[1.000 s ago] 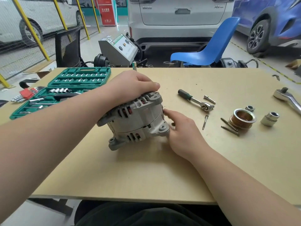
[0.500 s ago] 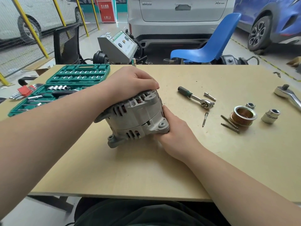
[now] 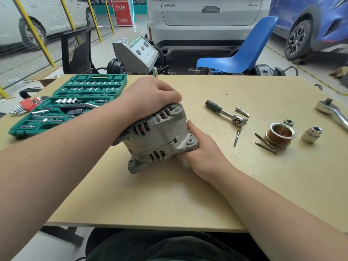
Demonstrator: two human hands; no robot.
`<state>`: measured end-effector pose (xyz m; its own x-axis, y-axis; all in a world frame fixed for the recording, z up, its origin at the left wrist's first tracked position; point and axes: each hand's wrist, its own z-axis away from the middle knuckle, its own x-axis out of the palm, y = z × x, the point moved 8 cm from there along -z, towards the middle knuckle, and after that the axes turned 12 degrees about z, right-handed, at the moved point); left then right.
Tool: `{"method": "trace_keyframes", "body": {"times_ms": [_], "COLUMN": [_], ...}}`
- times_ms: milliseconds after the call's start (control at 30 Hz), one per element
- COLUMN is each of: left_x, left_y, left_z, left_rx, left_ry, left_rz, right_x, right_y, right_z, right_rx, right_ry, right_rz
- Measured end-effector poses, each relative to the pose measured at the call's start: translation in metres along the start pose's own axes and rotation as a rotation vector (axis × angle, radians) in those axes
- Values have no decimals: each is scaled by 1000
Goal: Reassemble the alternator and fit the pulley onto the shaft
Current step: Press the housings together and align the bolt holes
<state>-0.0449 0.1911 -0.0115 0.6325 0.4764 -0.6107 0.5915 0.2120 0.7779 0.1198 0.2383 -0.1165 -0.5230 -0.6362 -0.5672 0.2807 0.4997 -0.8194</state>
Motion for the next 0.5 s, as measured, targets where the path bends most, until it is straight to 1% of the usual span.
{"method": "trace_keyframes", "body": {"times_ms": [67, 167, 300, 500], "left_x": [-3, -14, -35, -59], "left_y": [-2, -8, -21, -52], "left_z": [2, 13, 35, 76], "left_rx": [-17, -10, 1, 33], "left_ry": [31, 116, 275, 538], "left_rz": [18, 118, 284, 564], "right_x": [1, 3, 3, 14], "right_y": [0, -2, -17, -44], "right_z": [-2, -7, -18, -33], "right_rx": [17, 74, 119, 84], "right_ry": [0, 1, -7, -72], "right_rz": [-55, -100, -120, -111]}}
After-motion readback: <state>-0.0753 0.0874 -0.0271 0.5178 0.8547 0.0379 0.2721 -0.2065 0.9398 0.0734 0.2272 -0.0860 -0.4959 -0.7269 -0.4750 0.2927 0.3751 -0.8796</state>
